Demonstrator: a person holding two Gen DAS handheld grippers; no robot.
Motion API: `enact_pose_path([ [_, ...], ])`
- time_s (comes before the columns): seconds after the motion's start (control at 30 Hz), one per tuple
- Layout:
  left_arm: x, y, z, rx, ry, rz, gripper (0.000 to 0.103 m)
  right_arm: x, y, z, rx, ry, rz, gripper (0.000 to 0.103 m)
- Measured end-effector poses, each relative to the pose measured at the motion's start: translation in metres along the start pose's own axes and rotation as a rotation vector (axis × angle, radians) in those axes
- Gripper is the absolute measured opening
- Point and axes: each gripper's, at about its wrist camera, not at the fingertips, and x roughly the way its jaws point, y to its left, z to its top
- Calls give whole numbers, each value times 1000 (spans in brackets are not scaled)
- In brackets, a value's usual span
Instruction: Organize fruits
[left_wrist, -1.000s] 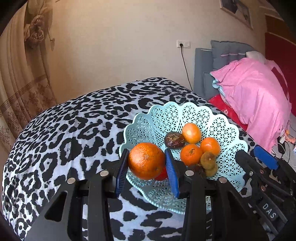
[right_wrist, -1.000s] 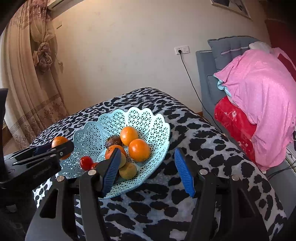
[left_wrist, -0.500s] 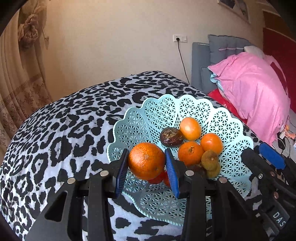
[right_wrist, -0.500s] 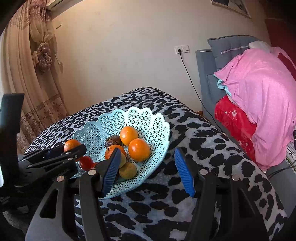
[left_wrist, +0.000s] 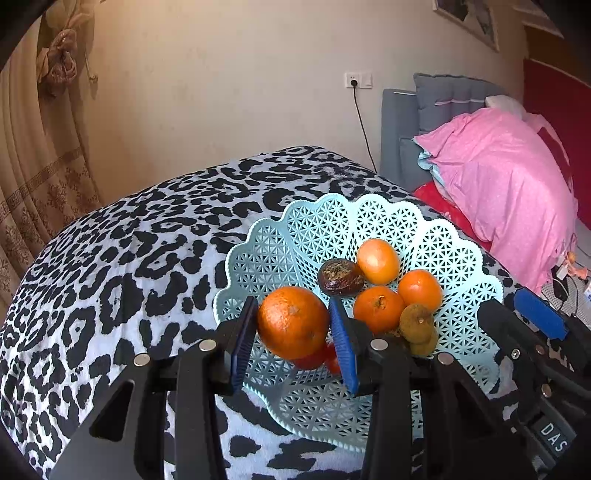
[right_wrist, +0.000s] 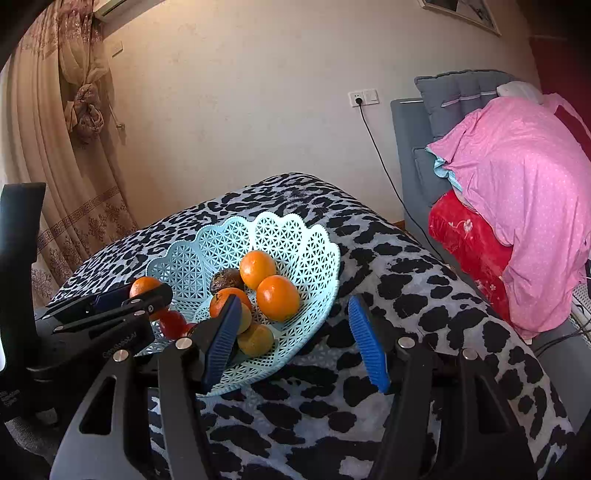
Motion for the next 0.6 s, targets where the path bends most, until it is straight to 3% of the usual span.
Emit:
enact_pose_path([
  [0.17,-3,4,-2,-23,-5,9,58,0,0,0,0,0,0,62],
  [0.6,-17,12,-5,-50,-20,4,58,0,0,0,0,-1,0,62],
])
